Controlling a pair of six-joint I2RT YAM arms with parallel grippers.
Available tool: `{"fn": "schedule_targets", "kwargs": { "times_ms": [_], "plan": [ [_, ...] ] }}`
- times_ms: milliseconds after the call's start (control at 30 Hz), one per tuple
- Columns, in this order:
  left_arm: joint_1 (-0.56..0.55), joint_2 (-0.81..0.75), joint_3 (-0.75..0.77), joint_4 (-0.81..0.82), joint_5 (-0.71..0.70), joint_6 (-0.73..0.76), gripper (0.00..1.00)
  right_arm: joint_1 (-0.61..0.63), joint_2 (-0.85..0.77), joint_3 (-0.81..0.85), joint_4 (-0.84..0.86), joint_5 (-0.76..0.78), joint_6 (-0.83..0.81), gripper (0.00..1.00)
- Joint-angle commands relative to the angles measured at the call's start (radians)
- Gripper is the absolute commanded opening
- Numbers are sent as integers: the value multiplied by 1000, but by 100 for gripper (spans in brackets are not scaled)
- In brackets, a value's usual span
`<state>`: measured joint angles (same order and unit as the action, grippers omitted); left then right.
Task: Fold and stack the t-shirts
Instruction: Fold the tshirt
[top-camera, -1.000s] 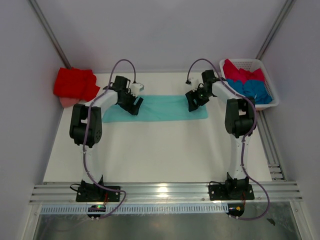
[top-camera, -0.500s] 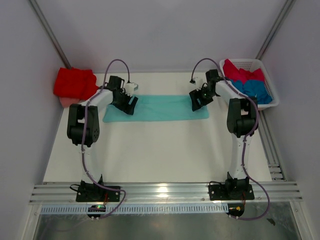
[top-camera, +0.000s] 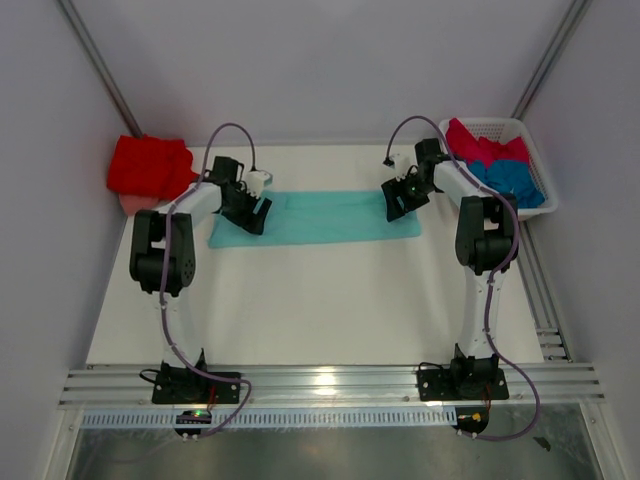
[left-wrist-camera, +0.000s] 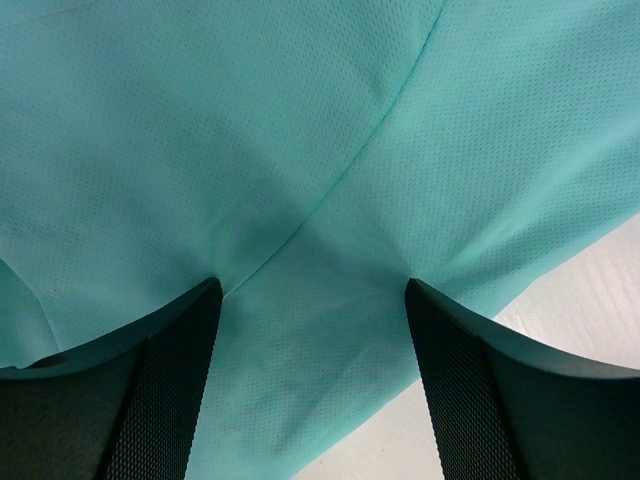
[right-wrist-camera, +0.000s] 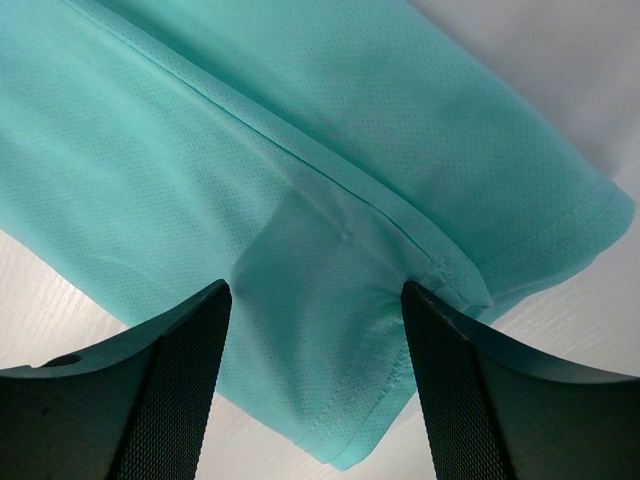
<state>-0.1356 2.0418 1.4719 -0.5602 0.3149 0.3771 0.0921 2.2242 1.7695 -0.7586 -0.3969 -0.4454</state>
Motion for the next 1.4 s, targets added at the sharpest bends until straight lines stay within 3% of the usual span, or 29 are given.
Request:
{"fn": "schedule_targets", "kwargs": {
  "times_ms": [0,967,1367],
  "plan": [
    [21,-64,-36,-9,-4,20,76,-11,-29,1,-13,33,7,73],
    [85,-124,-143,49,-33,45,75,-29,-104,-104,68,56,-18,73],
    [85,-157,-137,36,-28,39,75,-34,-161,-110,94,-29,-33,73]
  ]
}}
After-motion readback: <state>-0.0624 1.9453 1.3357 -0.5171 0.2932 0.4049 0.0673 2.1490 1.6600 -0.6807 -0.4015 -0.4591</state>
